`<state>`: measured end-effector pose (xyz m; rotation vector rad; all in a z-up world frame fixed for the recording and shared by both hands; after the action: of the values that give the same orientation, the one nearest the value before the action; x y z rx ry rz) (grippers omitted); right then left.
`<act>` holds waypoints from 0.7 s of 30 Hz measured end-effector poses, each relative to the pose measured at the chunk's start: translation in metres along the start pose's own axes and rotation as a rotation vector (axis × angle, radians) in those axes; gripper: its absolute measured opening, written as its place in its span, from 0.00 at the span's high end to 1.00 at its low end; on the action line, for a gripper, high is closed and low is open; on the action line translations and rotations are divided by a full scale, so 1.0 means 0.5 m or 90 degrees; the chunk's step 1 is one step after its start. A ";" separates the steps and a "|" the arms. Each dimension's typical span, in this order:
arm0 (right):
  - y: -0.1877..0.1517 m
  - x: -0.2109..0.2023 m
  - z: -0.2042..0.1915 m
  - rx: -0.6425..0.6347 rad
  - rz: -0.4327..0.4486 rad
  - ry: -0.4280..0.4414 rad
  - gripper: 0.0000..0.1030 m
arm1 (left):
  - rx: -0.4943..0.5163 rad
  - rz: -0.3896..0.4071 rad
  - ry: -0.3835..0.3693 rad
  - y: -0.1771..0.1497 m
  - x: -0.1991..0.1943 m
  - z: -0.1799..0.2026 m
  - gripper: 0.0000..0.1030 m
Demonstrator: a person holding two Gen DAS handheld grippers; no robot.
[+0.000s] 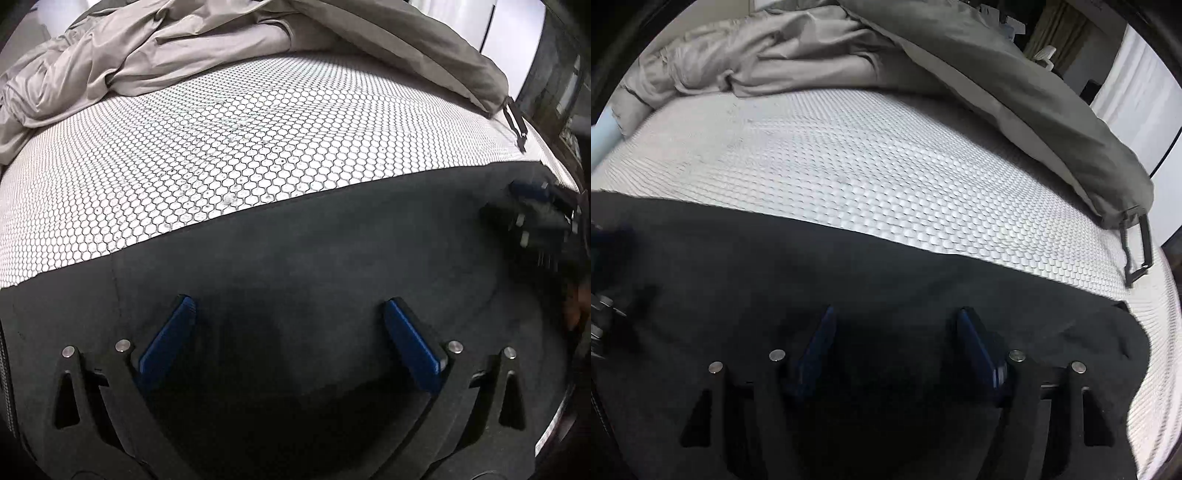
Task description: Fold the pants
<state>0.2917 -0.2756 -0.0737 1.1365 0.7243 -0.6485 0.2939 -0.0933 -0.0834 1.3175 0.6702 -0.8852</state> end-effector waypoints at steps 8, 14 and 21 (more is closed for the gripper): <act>-0.137 0.015 0.291 0.263 -0.065 -0.167 0.29 | 0.019 0.004 -0.015 -0.018 -0.002 -0.022 0.01; -0.090 -0.092 0.225 0.203 0.009 -0.142 0.29 | 0.013 0.028 -0.068 0.001 -0.030 0.017 0.03; -0.029 -0.070 0.014 0.101 0.019 0.124 0.26 | 0.046 0.004 -0.043 0.005 0.021 0.063 0.03</act>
<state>0.2601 -0.2835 -0.0524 1.3680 0.8304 -0.5820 0.2995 -0.1258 -0.0859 1.3469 0.5858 -0.9529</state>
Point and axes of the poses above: each gripper's, at about its wrist camera, not at the fingertips, and x roughly the way its jaws point, z to its right, y to its top, the point moved 1 cm from there along x, roughly the way its jaws point, and after that the axes turned 8 degrees about -x, right-handed, at the moved point
